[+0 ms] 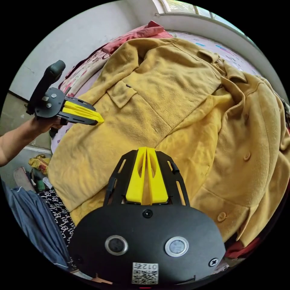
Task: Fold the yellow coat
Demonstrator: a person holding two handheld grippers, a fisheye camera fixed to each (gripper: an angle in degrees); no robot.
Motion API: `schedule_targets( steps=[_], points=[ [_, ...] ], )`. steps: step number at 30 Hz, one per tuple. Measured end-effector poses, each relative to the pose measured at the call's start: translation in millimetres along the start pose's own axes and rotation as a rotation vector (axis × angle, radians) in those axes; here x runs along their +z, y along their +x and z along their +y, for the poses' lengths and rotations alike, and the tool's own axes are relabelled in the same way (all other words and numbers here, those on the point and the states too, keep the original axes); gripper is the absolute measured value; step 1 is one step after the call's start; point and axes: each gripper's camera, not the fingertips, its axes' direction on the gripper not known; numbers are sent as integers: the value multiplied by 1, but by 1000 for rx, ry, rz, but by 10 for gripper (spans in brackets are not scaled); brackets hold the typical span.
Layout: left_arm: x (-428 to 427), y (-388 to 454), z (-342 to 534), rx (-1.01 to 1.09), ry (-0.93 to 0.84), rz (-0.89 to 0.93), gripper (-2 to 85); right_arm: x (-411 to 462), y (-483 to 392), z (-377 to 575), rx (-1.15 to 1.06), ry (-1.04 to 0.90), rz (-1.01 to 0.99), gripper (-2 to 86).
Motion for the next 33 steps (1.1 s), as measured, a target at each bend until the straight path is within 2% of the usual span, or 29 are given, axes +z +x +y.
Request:
schedule_targets(
  steps=[2, 4, 7, 9, 12, 17, 23, 29, 33],
  points=[
    [-6, -6, 9, -85, 8, -15, 2, -37, 1, 10, 68, 53, 74, 1],
    [-22, -7, 25, -132, 46, -38, 2, -84, -3, 34, 53, 122, 59, 1],
    [-54, -1, 70, -139, 186, 79, 3, -151, -10, 101, 77, 195, 83, 3],
    [-56, 7, 111, -180, 227, 249, 4, -178, -21, 167, 116, 195, 73, 6],
    [-43, 35, 158, -195, 219, 327, 4, -180, -51, 252, 177, 149, 99, 15],
    [-25, 97, 201, -130, 171, 317, 3, -156, -107, 342, 243, 63, 110, 59],
    [-8, 149, 219, -57, 136, 361, 2, -147, -145, 362, 275, 41, 172, 105],
    [5, 170, 233, 36, 162, 404, 2, -152, -172, 342, 242, 37, 252, 101],
    [10, 183, 250, 72, 210, 435, 3, -146, -180, 334, 184, -65, 333, 79]
  ],
)
